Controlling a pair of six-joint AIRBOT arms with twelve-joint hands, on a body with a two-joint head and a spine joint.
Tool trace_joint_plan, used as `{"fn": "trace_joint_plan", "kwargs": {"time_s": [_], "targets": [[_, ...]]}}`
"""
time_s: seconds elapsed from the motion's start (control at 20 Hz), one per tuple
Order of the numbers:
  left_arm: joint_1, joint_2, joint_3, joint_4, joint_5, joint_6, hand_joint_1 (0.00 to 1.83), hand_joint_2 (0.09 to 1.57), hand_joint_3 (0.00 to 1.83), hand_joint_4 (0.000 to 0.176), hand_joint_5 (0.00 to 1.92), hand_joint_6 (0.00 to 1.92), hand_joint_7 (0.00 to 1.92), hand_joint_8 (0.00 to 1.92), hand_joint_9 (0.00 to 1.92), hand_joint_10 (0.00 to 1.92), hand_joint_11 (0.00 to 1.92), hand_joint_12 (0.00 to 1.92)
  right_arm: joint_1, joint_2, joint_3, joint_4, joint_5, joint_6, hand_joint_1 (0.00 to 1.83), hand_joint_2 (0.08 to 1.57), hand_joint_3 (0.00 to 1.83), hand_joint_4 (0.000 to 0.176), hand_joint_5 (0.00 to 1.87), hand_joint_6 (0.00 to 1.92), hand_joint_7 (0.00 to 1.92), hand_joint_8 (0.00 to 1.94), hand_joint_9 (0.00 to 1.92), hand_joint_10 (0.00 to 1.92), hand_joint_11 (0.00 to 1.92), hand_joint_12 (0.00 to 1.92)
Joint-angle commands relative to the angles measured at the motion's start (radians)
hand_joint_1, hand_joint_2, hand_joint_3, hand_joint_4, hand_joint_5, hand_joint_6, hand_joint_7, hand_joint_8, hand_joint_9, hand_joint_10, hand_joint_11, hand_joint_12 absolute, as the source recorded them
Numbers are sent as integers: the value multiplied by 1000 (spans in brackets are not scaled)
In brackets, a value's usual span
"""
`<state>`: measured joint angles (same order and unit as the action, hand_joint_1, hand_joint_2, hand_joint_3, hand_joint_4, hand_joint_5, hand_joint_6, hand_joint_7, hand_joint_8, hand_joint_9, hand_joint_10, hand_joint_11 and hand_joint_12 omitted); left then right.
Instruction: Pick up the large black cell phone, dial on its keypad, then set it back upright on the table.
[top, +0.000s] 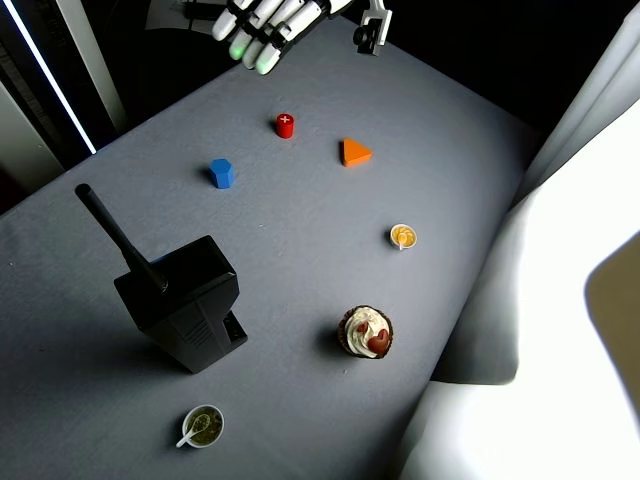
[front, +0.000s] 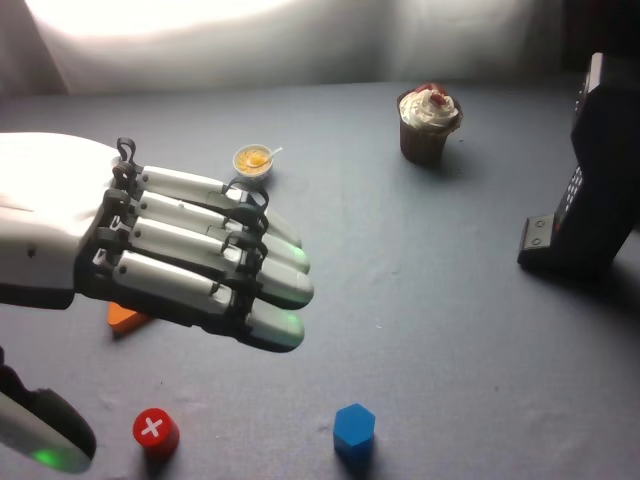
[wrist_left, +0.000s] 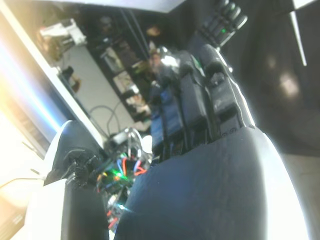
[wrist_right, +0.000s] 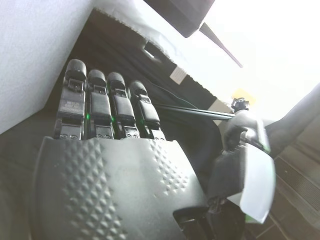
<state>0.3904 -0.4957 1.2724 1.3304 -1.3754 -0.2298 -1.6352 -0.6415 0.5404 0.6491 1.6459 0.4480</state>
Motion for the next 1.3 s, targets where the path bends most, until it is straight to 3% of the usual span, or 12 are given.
{"fn": "trace_joint_plan", "kwargs": {"time_s": [0.0,0.3,0.6,0.85,1.1,1.25], "targets": [[-23,6,-5,-90,-60,2,146,1181,9,3,199,5,151,5,138,10,0,461,10,0,7,18,119,4,9,850,15,0,116,11,120,8,115,8,0,504],[-51,7,-28,-90,-60,3,97,1199,3,0,189,4,131,2,119,3,0,292,53,-24,62,18,119,-65,54,854,1,0,80,0,86,1,80,0,0,408],[-72,20,-64,-90,-62,-7,120,1188,0,5,197,2,144,3,132,3,0,322,157,-98,166,17,112,-65,329,861,4,0,75,4,85,4,83,6,0,410],[-69,26,-99,-91,-49,-8,106,1195,0,1,198,0,135,1,123,1,0,276,258,-142,227,15,17,-85,468,892,8,0,20,0,59,0,71,0,0,379],[-60,28,-98,-99,-22,24,142,1185,0,0,207,1,146,2,124,1,0,278,356,-191,302,-6,-75,-122,762,971,9,0,0,0,0,0,0,0,0,96],[-60,29,-100,-101,13,30,138,1184,0,1,207,5,142,4,122,4,0,240,413,-229,352,-31,-90,-136,863,998,9,0,0,0,0,0,0,0,0,37]]}}
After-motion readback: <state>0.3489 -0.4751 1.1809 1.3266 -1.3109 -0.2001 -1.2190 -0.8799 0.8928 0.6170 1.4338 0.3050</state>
